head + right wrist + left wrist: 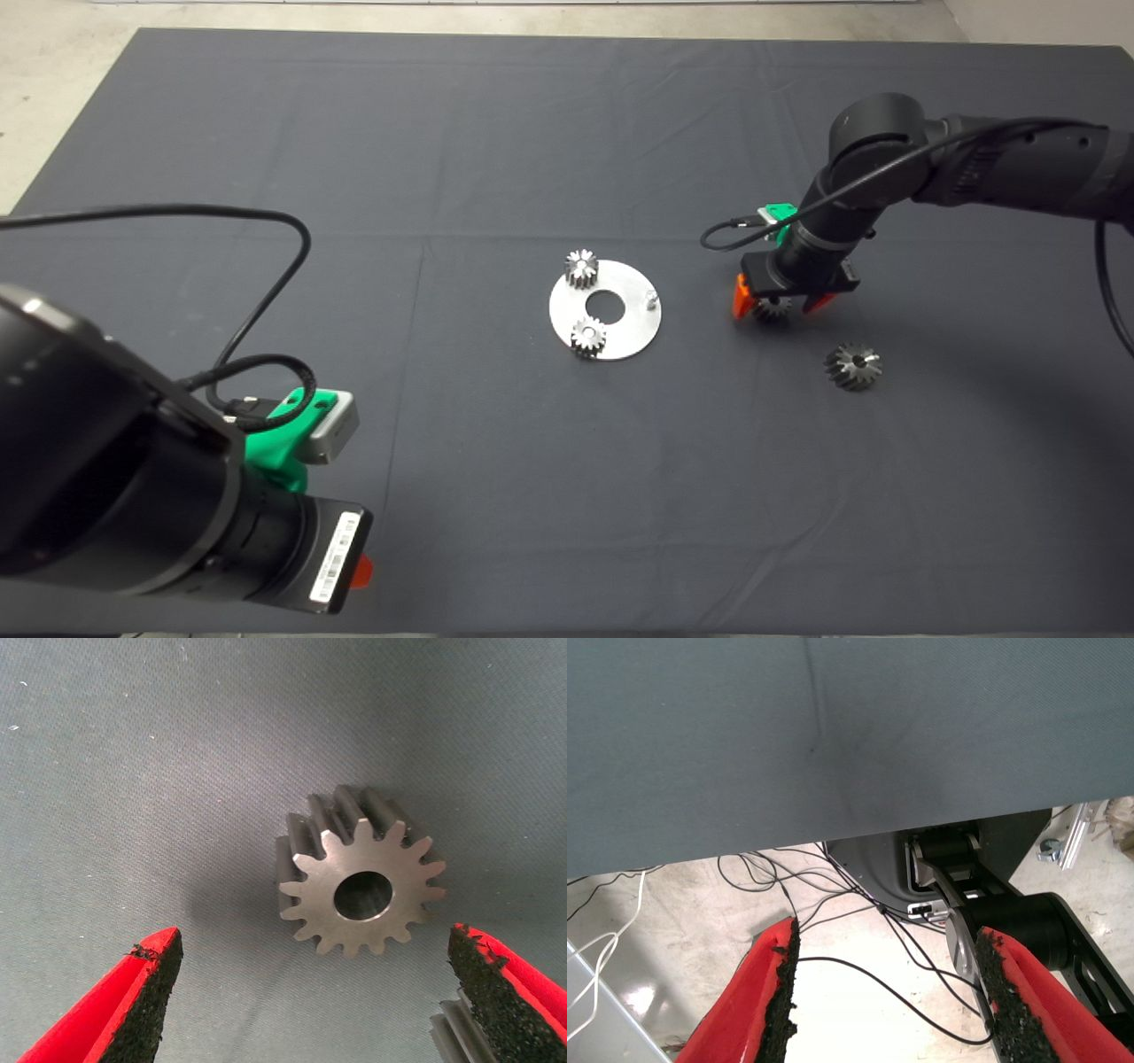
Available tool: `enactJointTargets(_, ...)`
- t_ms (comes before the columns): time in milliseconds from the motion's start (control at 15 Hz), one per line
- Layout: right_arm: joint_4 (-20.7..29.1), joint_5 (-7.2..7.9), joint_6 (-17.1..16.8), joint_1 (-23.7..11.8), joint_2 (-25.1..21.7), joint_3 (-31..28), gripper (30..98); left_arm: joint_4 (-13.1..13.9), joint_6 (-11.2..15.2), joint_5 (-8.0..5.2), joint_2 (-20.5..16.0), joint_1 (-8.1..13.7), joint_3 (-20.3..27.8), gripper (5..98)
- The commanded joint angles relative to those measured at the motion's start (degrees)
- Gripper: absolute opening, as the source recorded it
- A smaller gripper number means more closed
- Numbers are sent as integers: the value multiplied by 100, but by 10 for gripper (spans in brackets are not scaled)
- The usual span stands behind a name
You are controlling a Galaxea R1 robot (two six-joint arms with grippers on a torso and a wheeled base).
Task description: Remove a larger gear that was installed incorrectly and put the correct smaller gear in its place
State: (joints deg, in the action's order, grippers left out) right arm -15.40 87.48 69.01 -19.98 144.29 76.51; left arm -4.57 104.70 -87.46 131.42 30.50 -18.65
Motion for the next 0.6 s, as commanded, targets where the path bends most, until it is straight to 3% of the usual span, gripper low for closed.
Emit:
enactJointTargets(0, -383, 417, -28, -105, -3, -15, 791, -44, 41, -193, 125, 0, -49, 493)
enactJointTargets(533, -781, 410, -28, -41, -45, 38, 791, -44, 41, -193, 134, -9, -32, 493)
